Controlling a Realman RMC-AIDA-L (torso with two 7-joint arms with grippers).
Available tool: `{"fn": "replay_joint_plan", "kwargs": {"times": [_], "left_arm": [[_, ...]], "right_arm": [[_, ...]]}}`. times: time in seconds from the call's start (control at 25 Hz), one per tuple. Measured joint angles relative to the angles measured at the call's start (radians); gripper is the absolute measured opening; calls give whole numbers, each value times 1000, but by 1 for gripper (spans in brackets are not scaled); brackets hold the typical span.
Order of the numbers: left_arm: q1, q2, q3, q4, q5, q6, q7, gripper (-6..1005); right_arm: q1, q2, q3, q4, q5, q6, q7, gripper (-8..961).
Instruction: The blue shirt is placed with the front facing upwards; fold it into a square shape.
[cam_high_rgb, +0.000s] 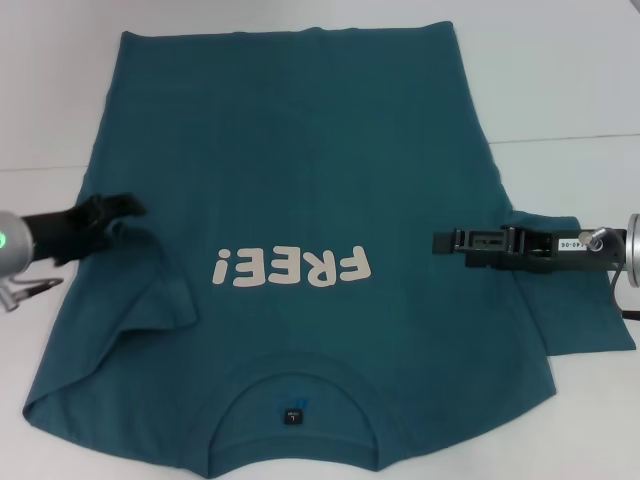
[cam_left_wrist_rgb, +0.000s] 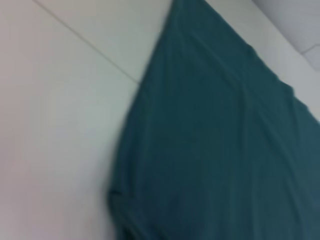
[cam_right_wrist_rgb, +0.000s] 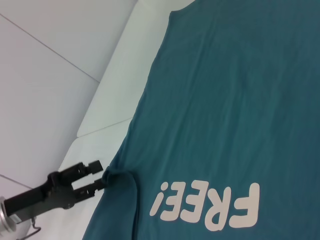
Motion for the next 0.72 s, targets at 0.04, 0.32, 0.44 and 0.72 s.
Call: {"fn": "replay_joint_plan", "kwargs": {"times": [0.04, 0.32, 0.44, 0.72], "left_arm": [[-6, -3, -2, 3, -16, 3, 11, 766], [-60, -14, 0, -5, -82, -23, 74, 766], [-70, -18, 0, -7, -82, -38, 92, 765], [1, 3, 3, 3, -73, 63, 51, 766]], "right_arm": [[0, 0, 0, 0, 0, 1, -1, 910], [0, 1, 0, 9, 0, 11, -6, 910], [0, 2, 0, 9, 0, 12, -6, 910], [0, 1, 0, 9, 0, 13, -3, 910]]}}
